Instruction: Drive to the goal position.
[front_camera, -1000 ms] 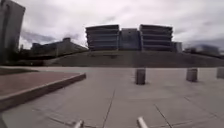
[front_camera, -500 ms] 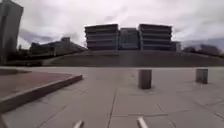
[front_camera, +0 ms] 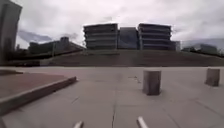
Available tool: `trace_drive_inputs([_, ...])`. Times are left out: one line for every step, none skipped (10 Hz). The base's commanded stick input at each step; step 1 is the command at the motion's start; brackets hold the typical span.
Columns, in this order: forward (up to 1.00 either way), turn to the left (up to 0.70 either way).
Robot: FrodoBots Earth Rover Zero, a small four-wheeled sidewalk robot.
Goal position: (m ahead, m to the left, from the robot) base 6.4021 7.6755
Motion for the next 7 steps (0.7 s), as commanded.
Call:
trace_drive_inputs([1.0, 0.0])
trace_drive_inputs([1.0, 0.0])
trace_drive_inputs([1.0, 0.0])
trace_drive_inputs([1.0, 0.0])
trace_drive_inputs([1.0, 0.0])
trace_drive_inputs([1.0, 0.0])
trace_drive_inputs([1.0, 0.0])
